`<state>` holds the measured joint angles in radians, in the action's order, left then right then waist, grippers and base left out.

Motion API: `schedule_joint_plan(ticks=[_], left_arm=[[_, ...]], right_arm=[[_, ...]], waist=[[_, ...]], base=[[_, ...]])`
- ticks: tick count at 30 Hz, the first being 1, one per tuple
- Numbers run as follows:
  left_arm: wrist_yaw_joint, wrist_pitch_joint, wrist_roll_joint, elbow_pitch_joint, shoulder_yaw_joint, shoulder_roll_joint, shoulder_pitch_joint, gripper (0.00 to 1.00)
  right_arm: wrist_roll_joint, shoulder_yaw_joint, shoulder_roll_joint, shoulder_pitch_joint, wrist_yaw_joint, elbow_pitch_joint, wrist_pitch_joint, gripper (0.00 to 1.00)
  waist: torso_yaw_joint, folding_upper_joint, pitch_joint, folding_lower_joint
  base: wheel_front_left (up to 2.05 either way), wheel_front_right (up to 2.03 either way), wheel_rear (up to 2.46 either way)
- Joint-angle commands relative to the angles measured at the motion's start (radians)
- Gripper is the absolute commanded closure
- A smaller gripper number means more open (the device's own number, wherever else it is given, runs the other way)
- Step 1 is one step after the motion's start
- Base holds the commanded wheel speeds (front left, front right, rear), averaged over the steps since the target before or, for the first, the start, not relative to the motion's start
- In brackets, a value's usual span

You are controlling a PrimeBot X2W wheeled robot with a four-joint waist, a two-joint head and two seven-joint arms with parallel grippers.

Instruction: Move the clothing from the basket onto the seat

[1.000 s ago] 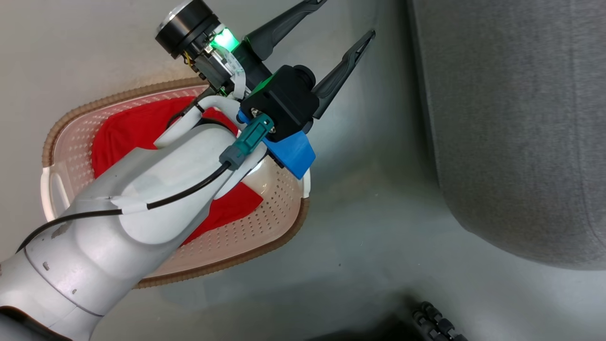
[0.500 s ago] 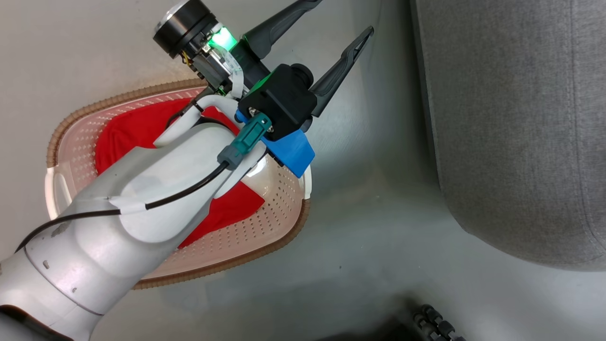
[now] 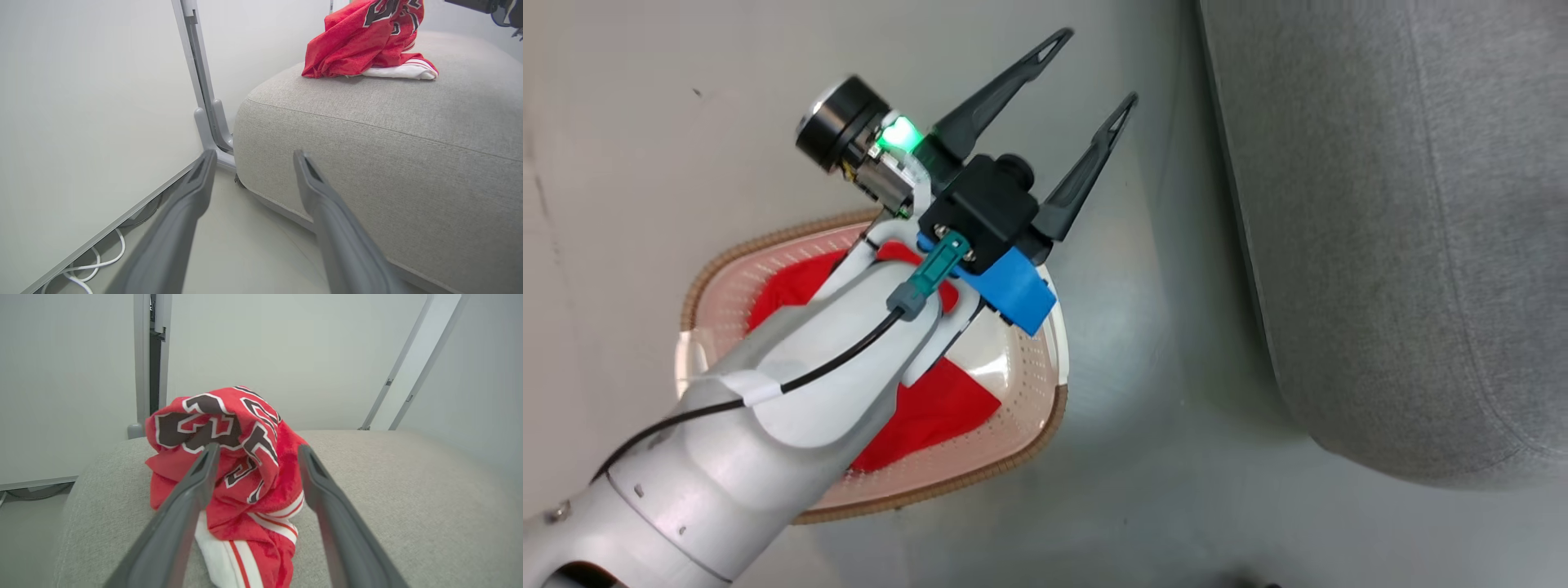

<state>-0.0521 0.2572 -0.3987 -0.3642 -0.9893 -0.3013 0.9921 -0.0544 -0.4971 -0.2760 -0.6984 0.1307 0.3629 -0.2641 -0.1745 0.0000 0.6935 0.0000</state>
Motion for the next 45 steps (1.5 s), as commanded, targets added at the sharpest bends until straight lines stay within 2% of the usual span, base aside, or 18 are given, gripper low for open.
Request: schedule_joint_plan(ticks=[1, 10, 21, 30, 38, 45], left_arm=[[-0.005, 0.005, -0.007, -0.006, 0.008, 0.002, -0.017, 0.00], [-0.027, 0.009, -0.032, 0.018, 0.126, 0.002, -0.166, 0.00], [-0.045, 0.009, 0.008, 0.084, 0.378, 0.020, -0.414, 0.00], [-0.016, 0.008, 0.092, 0.142, 0.575, 0.063, -0.616, 0.00], [0.042, 0.008, 0.149, 0.152, 0.719, 0.115, -0.768, 0.00], [0.086, 0.008, 0.187, 0.111, 0.807, 0.152, -0.833, 0.00]], right_arm=[[-0.007, 0.005, 0.008, 0.032, 0.000, -0.020, -0.001, 0.00], [-0.019, 0.135, 0.067, 0.210, 0.000, -0.182, -0.001, 0.00], [-0.016, 0.301, 0.130, 0.370, 0.000, -0.296, -0.001, 0.00], [-0.010, 0.375, 0.174, 0.478, 0.000, -0.308, 0.000, 0.00], [-0.006, 0.391, 0.203, 0.559, 0.000, -0.281, -0.001, 0.00], [-0.008, 0.387, 0.218, 0.608, 0.000, -0.259, 0.000, 0.00]], waist=[[0.017, 0.0000, -0.059, 0.0000], [0.061, 0.0000, -0.231, 0.0000], [0.137, 0.0000, -0.403, 0.0000], [0.192, 0.0000, -0.505, 0.0000], [0.222, 0.0000, -0.575, 0.0000], [0.241, 0.0000, -0.611, 0.0000]], base=[[0.00, 0.00, 0.00], [0.00, 0.00, 0.00], [0.00, 0.00, 0.00], [0.00, 0.00, 0.00], [0.00, 0.00, 0.00], [0.00, 0.00, 0.00]])
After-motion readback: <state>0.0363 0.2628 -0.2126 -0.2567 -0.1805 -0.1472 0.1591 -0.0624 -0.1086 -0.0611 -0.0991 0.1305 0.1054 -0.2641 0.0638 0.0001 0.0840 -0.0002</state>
